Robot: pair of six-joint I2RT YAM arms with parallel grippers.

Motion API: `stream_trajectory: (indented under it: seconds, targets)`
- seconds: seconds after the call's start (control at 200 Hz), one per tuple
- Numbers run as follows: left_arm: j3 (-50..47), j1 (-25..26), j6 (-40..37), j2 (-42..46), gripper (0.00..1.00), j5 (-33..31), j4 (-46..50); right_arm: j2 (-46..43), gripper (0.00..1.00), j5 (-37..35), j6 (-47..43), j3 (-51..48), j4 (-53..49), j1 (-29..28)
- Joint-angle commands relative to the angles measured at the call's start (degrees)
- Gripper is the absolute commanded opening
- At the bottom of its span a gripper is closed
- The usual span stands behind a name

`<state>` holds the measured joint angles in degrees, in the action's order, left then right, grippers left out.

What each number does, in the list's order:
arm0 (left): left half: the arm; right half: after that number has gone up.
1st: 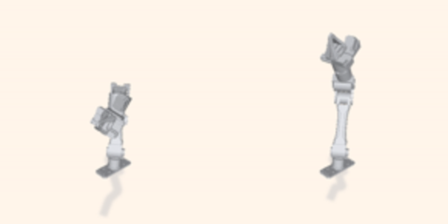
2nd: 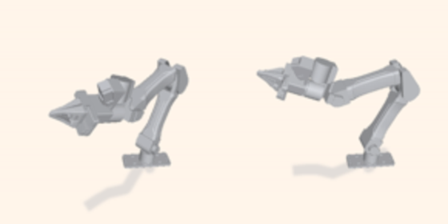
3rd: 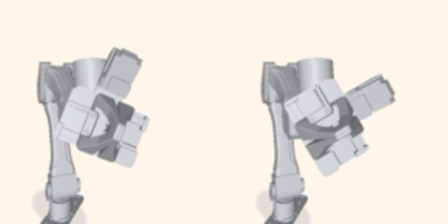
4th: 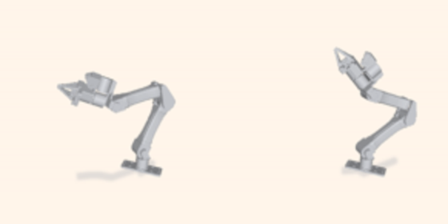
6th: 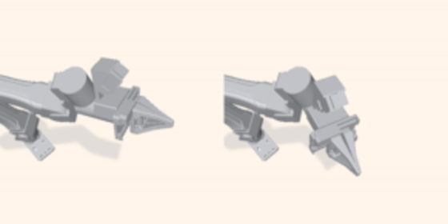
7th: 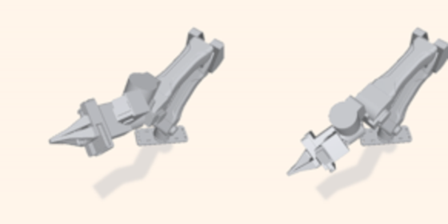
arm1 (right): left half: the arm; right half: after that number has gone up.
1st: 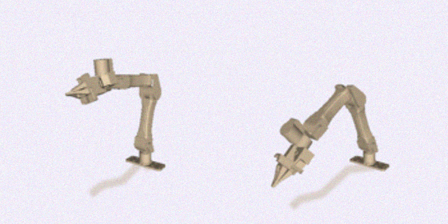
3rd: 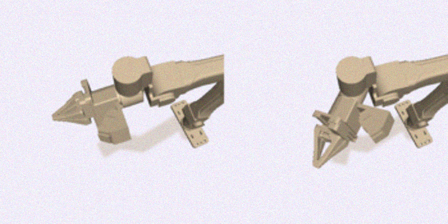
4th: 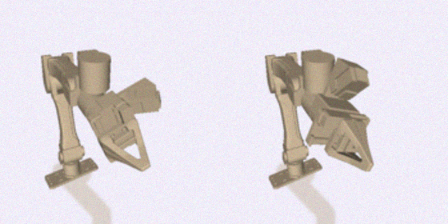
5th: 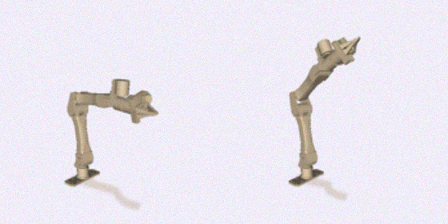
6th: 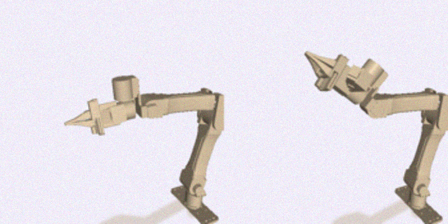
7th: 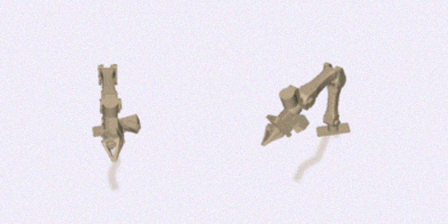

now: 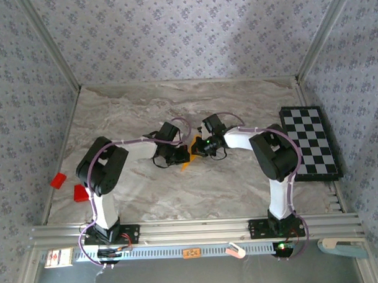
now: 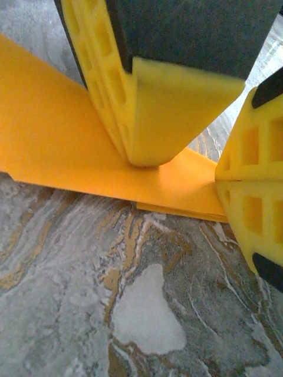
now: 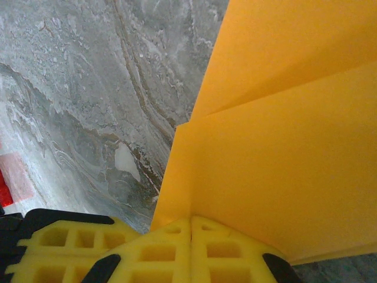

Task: Fold a paper plane with a square sheet of paper (pick it up from the middle)
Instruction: Fold the wing for the fifth time at the center of the table.

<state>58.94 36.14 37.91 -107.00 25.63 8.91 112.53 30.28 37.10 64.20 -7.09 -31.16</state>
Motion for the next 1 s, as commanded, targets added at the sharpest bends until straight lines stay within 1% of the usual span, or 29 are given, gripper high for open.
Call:
stream_trajectory:
  seconds: [0.0,0.11,0.13,0.24,0.35,0.435,0.805,0.994]
  targets:
    - [0.39,0.41,1.07,-1.33,0.0,-2.89,2.9,1.45,0.0,-2.53,-0.06,-1.71,-4.33,-0.02]
    - [0.26,0.48,1.46,-2.28,0.0,-3.94,5.41,0.13,0.0,-3.0,-0.62,-1.46,-3.42,1.17]
    - [0.24,0.43,1.46,-2.37,0.0,-4.07,5.71,-0.11,0.0,-3.04,-2.69,-1.37,-3.43,1.53]
    - [0.09,0.64,1.46,-2.9,0.0,-4.65,7.34,-1.79,0.0,-3.4,-5.75,-1.3,-3.26,3.83]
    - [0.36,0.7,1.42,-3.36,0.0,-4.45,7.77,-3.01,0.0,-3.27,-7.86,-0.24,-3.9,5.69]
    - [0.79,0.92,1.2,-3.56,0.0,-4.44,8.02,-3.45,0.0,-4.34,-9.03,0.84,-5.31,6.01]
    - [1.81,1.12,0.94,-3.93,0.0,-4.46,9.19,-3.73,0.0,-3.82,-8.81,1.16,-4.88,1.97]
    - [1.97,1.08,1.01,-4.17,0.0,-4.62,9.17,-1.13,0.0,-3.22,-7.84,2.31,-4.77,-0.31]
